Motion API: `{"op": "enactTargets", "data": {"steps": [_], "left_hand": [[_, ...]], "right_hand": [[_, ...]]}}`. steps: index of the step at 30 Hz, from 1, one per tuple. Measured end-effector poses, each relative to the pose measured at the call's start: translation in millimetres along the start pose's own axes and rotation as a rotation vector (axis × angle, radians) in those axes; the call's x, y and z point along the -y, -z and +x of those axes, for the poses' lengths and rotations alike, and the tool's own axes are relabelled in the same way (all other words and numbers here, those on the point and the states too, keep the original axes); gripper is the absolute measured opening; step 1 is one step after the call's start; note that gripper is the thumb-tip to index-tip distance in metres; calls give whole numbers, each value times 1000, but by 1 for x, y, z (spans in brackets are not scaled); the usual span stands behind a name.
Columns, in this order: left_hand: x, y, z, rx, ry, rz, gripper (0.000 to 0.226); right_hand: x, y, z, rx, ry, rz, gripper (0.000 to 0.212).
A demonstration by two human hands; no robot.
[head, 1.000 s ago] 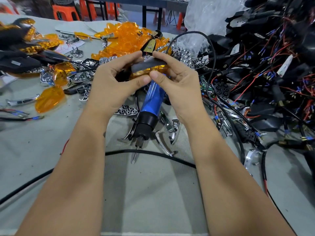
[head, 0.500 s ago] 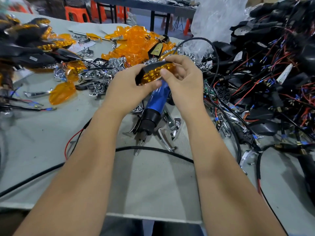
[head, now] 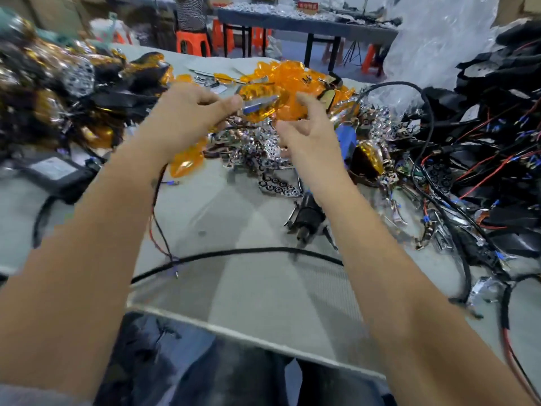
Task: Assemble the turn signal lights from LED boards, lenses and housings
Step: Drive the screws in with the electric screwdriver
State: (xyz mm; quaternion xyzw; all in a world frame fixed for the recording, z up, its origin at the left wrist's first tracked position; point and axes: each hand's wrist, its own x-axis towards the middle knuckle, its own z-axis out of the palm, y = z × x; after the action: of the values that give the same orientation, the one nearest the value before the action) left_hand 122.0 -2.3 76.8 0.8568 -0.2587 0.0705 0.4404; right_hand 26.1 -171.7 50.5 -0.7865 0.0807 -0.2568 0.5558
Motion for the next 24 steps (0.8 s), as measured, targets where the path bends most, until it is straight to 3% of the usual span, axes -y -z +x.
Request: {"op": "enactTargets", "data": {"steps": [4, 7, 11, 15, 17, 19, 21, 24], "left_hand": [[29, 51, 9, -71, 40, 180, 25], [46, 78, 19, -203, 34, 362, 33], [74, 91, 28, -437, 29, 539, 40], [83, 69, 21, -279, 256, 819, 56], [74, 49, 15, -253, 158, 772, 45], [54, 27, 7, -127, 9, 521, 23], [25, 4, -5, 244, -1, 289, 15], [-18, -27, -24, 794, -72, 296, 13]], "right_hand": [[13, -44, -4, 254, 13, -119, 46], [14, -68, -7, 398, 41, -158, 33], [7, -83, -12, 438, 79, -196, 26], [-2, -80, -16, 439, 95, -209, 18], [-4, -73, -17, 404, 116, -229, 17], [-5, -61, -14, 313, 134, -250, 18], [-6, -43, -11, 201, 143, -283, 23], [-10, -7, -5, 71, 181, -428, 24]]}}
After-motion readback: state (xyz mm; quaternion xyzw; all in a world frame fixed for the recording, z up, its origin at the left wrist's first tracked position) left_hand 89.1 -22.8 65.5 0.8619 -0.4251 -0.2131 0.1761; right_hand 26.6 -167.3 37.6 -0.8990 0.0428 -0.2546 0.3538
